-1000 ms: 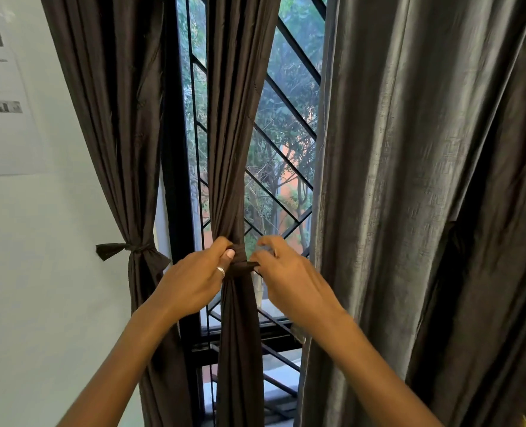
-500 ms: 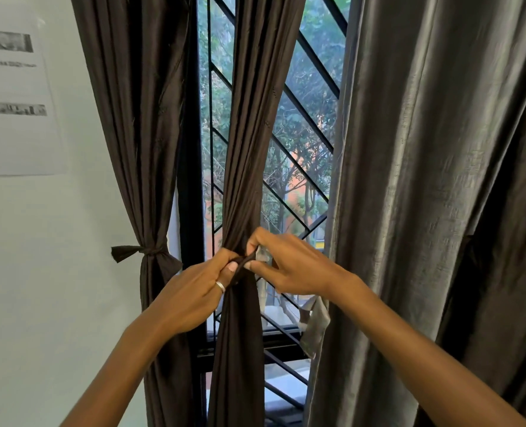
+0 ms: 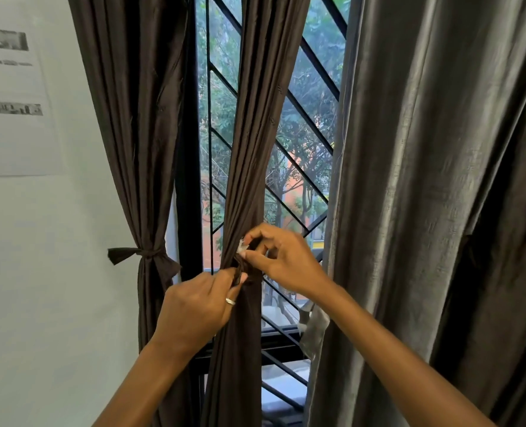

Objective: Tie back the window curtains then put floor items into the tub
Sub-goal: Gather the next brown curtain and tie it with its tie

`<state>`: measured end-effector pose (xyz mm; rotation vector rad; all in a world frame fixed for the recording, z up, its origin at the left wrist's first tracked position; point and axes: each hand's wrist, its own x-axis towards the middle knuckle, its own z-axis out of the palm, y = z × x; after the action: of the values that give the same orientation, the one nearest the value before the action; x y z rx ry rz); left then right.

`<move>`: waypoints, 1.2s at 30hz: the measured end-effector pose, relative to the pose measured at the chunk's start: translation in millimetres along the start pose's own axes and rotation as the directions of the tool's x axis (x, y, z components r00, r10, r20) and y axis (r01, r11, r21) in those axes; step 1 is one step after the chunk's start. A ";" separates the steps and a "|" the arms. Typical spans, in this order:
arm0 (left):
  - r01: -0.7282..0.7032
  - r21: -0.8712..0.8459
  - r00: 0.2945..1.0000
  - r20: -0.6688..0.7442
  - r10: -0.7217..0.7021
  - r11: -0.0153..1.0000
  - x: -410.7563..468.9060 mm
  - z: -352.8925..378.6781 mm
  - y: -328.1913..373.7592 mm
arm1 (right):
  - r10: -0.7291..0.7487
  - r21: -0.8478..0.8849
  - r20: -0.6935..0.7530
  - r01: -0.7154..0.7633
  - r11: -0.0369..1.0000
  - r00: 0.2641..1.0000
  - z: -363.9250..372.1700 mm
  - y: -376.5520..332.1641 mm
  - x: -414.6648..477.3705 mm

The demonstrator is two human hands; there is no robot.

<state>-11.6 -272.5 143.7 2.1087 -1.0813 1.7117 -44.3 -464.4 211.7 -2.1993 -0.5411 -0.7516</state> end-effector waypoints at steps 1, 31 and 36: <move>-0.034 0.024 0.999 -0.018 0.035 0.999 1.4 -0.8 1.6 | -0.025 -0.034 -0.032 0.024 0.999 0.999 2.2 2.2 -1.7; 0.558 -0.157 0.767 0.472 -0.435 0.815 50.6 0.1 27.6 | -0.097 -0.713 0.042 0.098 0.694 0.994 19.6 6.6 -41.3; 0.623 -0.157 0.724 0.486 -0.489 0.766 53.9 2.8 26.0 | -0.222 -0.731 -0.062 0.107 0.674 0.973 21.9 10.0 -59.8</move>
<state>-23.7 -314.1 185.1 2.3111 -0.6152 0.7627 -75.2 -462.9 155.1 -2.8053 -0.4033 -1.4101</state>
